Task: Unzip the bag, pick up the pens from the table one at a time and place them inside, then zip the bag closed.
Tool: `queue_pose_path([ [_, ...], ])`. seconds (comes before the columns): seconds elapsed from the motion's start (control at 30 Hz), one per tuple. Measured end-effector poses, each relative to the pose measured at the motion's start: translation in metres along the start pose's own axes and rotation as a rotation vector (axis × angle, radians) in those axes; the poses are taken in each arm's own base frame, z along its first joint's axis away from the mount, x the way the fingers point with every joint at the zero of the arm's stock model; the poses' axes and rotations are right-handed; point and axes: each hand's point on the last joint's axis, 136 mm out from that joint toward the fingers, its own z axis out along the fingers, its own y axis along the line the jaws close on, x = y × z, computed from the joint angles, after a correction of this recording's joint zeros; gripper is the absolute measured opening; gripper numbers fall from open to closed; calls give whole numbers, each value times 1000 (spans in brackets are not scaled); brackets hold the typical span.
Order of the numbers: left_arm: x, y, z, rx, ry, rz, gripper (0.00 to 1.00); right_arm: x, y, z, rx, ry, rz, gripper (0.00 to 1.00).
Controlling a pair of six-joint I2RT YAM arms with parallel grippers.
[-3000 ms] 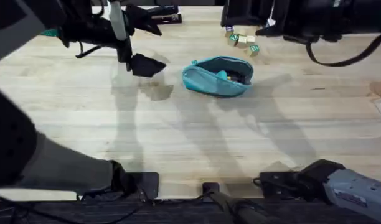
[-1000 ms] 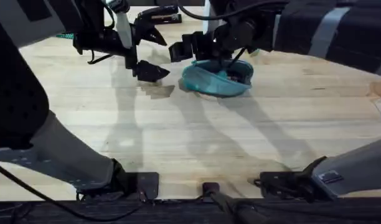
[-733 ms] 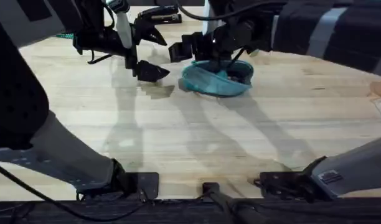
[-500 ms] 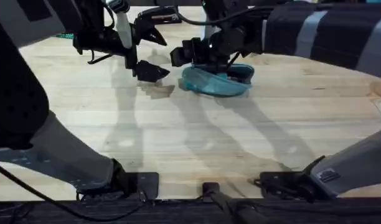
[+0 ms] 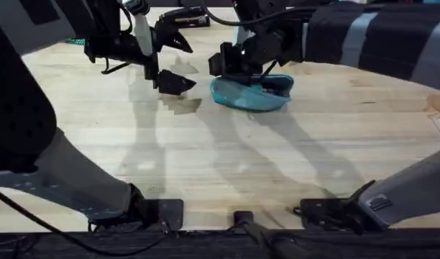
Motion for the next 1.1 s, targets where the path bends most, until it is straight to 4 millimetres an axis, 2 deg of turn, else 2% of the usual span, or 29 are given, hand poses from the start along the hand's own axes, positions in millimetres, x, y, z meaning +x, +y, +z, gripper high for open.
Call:
queue_pose_path([
  [0.1,0,0,0,0,0,0,993,2,-1,0,4,9,9,59],
  [0.13,0,0,0,0,0,0,993,3,-1,0,6,12,10,42],
  [0.47,0,0,0,0,0,0,993,2,-1,-3,5,9,6,32],
  [0.57,0,0,0,0,0,0,993,-4,5,-16,-10,-22,-13,32],
  [0.8,0,0,0,0,0,0,993,-27,23,-65,-66,-138,-49,31],
  [1.1,0,0,0,0,0,0,993,-26,23,-66,-65,-137,-53,31],
])
